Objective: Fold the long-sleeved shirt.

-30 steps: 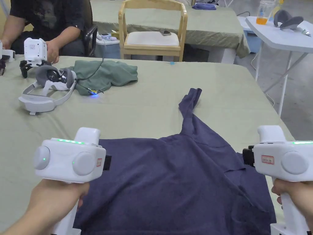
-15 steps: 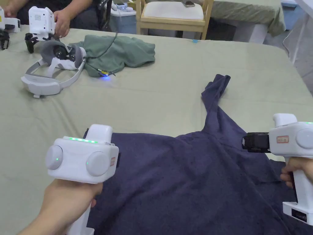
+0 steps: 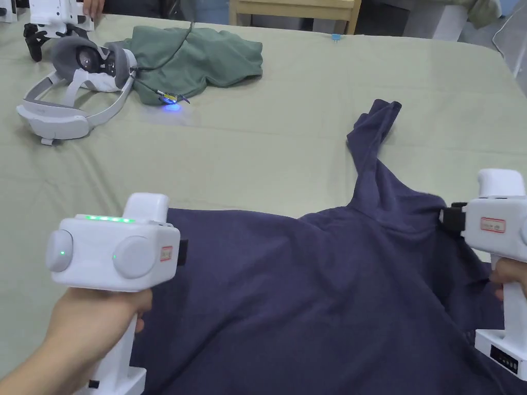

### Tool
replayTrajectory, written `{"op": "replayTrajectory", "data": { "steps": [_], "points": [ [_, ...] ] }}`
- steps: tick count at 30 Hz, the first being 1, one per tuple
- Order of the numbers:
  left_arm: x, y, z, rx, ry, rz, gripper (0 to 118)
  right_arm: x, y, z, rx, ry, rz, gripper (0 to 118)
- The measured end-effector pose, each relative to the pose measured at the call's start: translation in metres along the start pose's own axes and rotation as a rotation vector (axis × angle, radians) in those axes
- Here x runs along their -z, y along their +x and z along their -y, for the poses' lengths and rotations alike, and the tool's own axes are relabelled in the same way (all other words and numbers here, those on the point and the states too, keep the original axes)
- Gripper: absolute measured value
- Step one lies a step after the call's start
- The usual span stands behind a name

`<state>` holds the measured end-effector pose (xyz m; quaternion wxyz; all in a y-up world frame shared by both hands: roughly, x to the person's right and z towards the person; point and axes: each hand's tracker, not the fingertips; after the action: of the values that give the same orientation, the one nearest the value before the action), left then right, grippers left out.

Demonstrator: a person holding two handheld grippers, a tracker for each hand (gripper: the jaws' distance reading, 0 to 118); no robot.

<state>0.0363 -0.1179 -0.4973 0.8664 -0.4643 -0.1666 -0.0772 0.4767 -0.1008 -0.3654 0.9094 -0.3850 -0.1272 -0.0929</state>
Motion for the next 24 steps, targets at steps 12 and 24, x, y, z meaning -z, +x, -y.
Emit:
{"op": "replayTrajectory", "data": {
  "steps": [12, 24],
  "points": [
    [0.027, -0.083, -0.059, -0.222, 0.069, -0.097, 118, -0.027, -0.002, -0.022, 0.025, 0.072, -0.031, 17],
    [0.068, -0.061, -0.036, 0.036, 0.061, -0.013, 55, -0.032, -0.008, -0.017, -0.049, 0.059, 0.004, 17]
  ]
}}
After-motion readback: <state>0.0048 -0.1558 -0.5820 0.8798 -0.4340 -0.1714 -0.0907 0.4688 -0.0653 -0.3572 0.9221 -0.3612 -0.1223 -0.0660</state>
